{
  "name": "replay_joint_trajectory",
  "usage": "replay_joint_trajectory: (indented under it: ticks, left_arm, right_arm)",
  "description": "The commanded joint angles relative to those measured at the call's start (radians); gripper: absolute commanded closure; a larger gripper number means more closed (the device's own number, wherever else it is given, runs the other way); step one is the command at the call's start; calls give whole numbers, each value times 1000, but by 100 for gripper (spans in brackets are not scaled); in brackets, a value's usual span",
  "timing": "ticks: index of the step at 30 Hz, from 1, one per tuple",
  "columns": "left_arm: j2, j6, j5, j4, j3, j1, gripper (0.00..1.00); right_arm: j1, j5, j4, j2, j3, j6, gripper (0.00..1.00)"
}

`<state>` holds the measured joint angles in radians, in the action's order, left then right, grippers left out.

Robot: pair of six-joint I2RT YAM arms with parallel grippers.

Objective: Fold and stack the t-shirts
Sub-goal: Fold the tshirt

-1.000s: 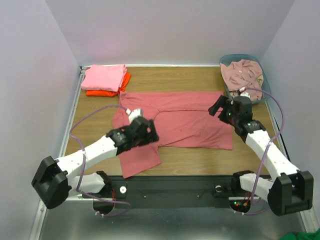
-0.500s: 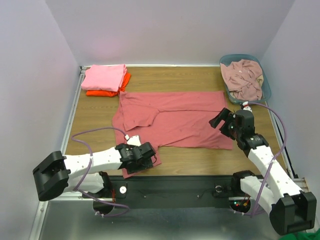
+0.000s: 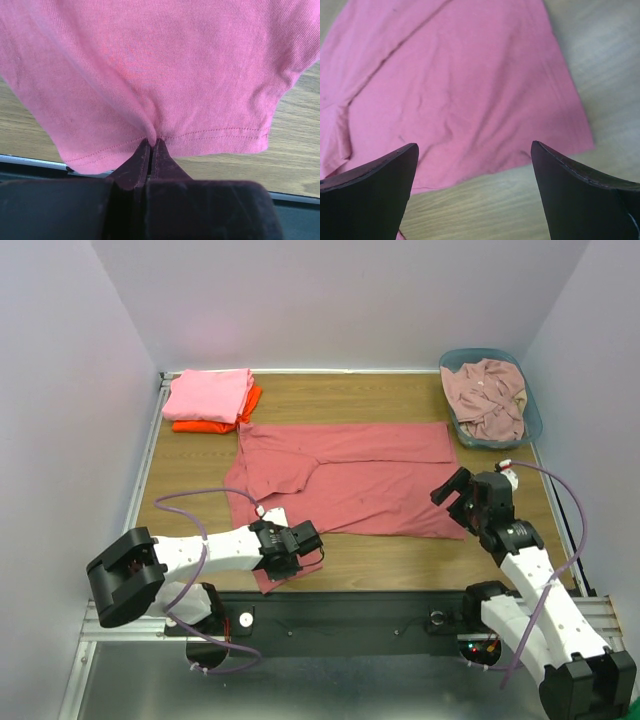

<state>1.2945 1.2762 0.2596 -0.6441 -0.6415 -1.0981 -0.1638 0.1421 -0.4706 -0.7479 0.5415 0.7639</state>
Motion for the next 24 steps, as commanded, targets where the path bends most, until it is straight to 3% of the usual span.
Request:
replay_joint_trajectory:
  ticks: [1,16,21,24]
  left_arm:
    - [2,14,47,-31,6,-2,100]
    - [5,-50,84,-55,-49,20,100]
    - [14,-87,81,-48,-61,38,100]
    - [9,-115,90,-51,-72,58,100]
  right_arm:
    - [4,95,-137,47,-15,71,0]
    - [4,201,-100,-34,-150,271,2]
    - [4,194,24,-91,-196,269,14]
    - [4,203,78,-131,-206,259,31]
